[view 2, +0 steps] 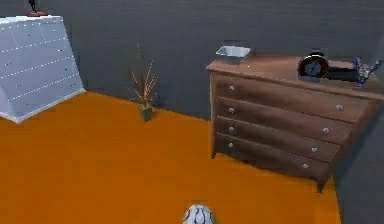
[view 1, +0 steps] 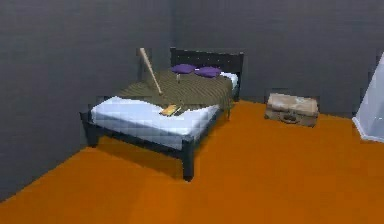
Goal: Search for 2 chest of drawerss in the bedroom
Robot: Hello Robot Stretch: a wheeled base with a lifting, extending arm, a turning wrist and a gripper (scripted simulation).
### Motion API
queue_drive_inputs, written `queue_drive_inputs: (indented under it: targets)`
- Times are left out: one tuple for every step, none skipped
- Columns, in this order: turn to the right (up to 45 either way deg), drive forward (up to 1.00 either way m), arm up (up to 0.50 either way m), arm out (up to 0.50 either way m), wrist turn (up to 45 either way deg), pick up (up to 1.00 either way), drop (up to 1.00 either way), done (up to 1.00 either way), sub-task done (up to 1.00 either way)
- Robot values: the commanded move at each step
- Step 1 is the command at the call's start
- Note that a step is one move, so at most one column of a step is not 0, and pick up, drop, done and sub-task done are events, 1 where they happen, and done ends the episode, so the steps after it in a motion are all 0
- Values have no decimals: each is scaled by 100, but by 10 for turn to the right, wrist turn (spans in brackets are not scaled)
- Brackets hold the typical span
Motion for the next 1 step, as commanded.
queue_drive_inputs:
  targets:
    - [420,0,0,0,0,0,0,0,0]
